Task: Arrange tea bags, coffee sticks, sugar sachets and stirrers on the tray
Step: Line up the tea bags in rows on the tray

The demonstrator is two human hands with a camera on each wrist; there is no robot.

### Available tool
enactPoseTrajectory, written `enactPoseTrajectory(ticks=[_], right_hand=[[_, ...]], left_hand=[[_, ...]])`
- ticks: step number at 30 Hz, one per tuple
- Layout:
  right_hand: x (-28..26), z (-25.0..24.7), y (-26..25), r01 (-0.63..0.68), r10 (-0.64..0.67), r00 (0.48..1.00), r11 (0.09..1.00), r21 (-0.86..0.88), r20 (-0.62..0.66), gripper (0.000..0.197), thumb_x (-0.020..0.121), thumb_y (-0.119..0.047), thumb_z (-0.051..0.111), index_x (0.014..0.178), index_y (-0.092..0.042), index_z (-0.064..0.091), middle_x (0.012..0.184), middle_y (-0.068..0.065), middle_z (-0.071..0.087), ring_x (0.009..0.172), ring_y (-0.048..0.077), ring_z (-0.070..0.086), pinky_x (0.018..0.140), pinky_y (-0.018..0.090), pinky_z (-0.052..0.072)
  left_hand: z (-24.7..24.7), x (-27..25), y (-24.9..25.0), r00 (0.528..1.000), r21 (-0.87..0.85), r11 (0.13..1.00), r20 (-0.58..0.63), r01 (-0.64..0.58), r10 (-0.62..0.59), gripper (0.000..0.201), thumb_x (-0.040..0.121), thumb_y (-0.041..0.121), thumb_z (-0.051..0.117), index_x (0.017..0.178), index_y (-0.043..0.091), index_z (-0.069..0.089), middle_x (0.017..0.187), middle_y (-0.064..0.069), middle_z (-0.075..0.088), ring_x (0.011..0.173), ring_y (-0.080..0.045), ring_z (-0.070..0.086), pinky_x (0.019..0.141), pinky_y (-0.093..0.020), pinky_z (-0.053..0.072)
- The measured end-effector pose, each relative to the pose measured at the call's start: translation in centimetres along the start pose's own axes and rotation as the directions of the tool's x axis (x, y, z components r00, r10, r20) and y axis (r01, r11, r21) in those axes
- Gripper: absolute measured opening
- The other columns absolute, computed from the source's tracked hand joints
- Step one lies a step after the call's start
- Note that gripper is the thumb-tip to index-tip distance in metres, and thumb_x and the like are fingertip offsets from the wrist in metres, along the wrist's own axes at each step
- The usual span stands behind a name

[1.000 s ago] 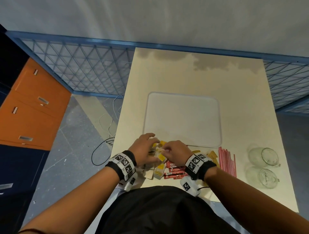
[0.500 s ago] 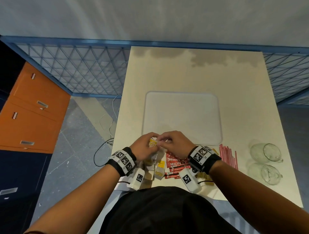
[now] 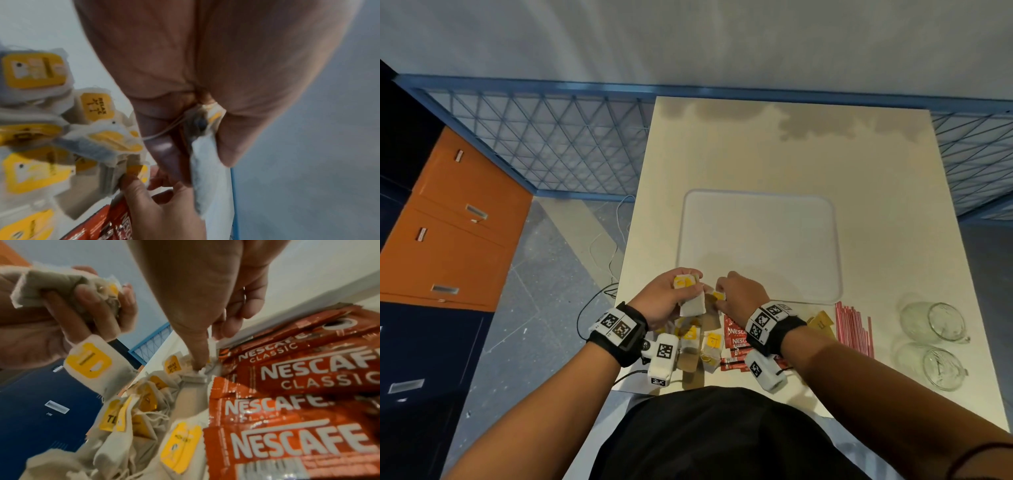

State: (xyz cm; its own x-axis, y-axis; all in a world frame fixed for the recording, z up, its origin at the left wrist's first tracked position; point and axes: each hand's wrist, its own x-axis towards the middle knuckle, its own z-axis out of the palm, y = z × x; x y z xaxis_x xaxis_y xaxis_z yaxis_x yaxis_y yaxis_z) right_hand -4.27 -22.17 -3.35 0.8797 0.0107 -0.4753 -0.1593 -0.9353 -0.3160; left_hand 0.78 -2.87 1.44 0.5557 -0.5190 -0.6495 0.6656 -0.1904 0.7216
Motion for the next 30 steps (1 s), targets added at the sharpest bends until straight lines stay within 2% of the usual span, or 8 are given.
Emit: enactPoseTrajectory(ticks=[4, 8, 11, 15, 19, 22, 26, 30], right_hand=[[0.0, -0.2, 0.2, 0.014, -0.012, 0.999, 0.998, 0.067, -0.041, 0.012, 0.099, -0.027, 0.057, 0.092, -0.021, 0.064, 0.095, -0.002, 0.056, 0.084, 0.024, 0.061, 0.067, 0.031, 0.04], [-0.9, -1.2, 0.5, 0.033, -0.024, 0.999, 0.963, 0.269, -0.037, 0.006, 0.094, -0.024, 0.059, 0.093, -0.022, 0.065, 0.095, -0.003, 0.065, 0.088, 0.02, 0.062, 0.071, 0.03, 0.045], [-2.0, -2.3, 0.8, 0.043, -0.023, 0.999, 0.881, 0.471, -0.048, 0.004, 0.091, -0.021, 0.065, 0.091, -0.025, 0.065, 0.09, -0.006, 0.07, 0.085, 0.012, 0.066, 0.076, 0.031, 0.054], [-3.8, -4.3, 0.9, 0.047, 0.02, 0.995, 0.776, 0.629, -0.099, 0.004, 0.095, -0.021, 0.064, 0.095, -0.025, 0.066, 0.083, -0.013, 0.065, 0.069, -0.004, 0.06, 0.064, 0.013, 0.046], [-4.8, -5.7, 0.9, 0.065, 0.032, 0.993, 0.664, 0.745, -0.116, 0.01, 0.096, -0.018, 0.065, 0.102, -0.018, 0.074, 0.092, -0.006, 0.074, 0.082, 0.006, 0.069, 0.075, 0.02, 0.054], [-5.2, -6.4, 0.8, 0.066, -0.023, 0.997, 0.659, 0.749, -0.068, 0.012, 0.099, -0.02, 0.065, 0.095, -0.017, 0.076, 0.088, -0.004, 0.076, 0.078, 0.003, 0.069, 0.07, 0.017, 0.053], [-5.2, -5.9, 1.0, 0.039, -0.076, 0.997, 0.677, 0.735, 0.017, 0.016, 0.098, -0.028, 0.065, 0.089, -0.021, 0.077, 0.087, 0.004, 0.077, 0.083, 0.032, 0.071, 0.078, 0.045, 0.057], [-5.6, -5.9, 0.6, 0.019, 0.005, 1.0, 0.54, 0.841, -0.026, 0.012, 0.098, -0.022, 0.066, 0.093, -0.019, 0.076, 0.091, 0.005, 0.078, 0.08, 0.026, 0.073, 0.071, 0.034, 0.058]], left_hand=[[-0.2, -0.2, -0.1, 0.999, 0.033, 0.999, 0.042, 0.004, -0.005, 0.041, 0.082, 0.006, 0.075, 0.12, 0.021, 0.066, 0.111, -0.011, 0.073, 0.108, -0.032, 0.065, 0.101, -0.052, 0.047], [-0.3, -0.4, 0.0, 0.998, 0.117, 0.993, 0.06, 0.008, -0.016, 0.048, 0.072, 0.017, 0.077, 0.117, 0.033, 0.069, 0.122, -0.015, 0.07, 0.123, -0.046, 0.057, 0.109, -0.065, 0.037], [0.0, -0.4, 0.2, 1.0, 0.135, 0.991, 0.006, -0.009, 0.008, 0.045, 0.075, 0.015, 0.074, 0.119, 0.024, 0.064, 0.12, -0.015, 0.07, 0.116, -0.038, 0.063, 0.105, -0.066, 0.042], [0.2, -0.3, 0.8, 0.997, 0.116, 0.992, -0.063, -0.046, 0.053, 0.034, 0.083, 0.01, 0.076, 0.114, 0.022, 0.066, 0.115, -0.021, 0.068, 0.11, -0.04, 0.065, 0.1, -0.068, 0.045], [0.6, -0.6, 2.0, 0.995, 0.095, 0.991, -0.043, -0.091, 0.096, 0.039, 0.081, 0.019, 0.074, 0.118, 0.027, 0.066, 0.119, -0.017, 0.069, 0.116, -0.04, 0.063, 0.1, -0.063, 0.048], [0.6, -0.6, 2.9, 0.993, 0.047, 0.992, -0.019, -0.116, 0.117, 0.038, 0.084, 0.018, 0.073, 0.12, 0.027, 0.066, 0.12, -0.011, 0.071, 0.12, -0.038, 0.062, 0.1, -0.058, 0.048], [0.8, -0.5, 3.7, 0.991, 0.034, 0.991, -0.045, -0.128, 0.13, 0.033, 0.093, 0.001, 0.064, 0.121, 0.018, 0.062, 0.111, -0.007, 0.073, 0.106, -0.027, 0.068, 0.094, -0.05, 0.054], [0.6, -0.7, 3.6, 0.982, 0.072, 0.988, -0.123, -0.135, 0.143, 0.034, 0.095, 0.0, 0.063, 0.125, 0.014, 0.059, 0.109, -0.009, 0.071, 0.097, -0.023, 0.07, 0.081, -0.044, 0.059]])
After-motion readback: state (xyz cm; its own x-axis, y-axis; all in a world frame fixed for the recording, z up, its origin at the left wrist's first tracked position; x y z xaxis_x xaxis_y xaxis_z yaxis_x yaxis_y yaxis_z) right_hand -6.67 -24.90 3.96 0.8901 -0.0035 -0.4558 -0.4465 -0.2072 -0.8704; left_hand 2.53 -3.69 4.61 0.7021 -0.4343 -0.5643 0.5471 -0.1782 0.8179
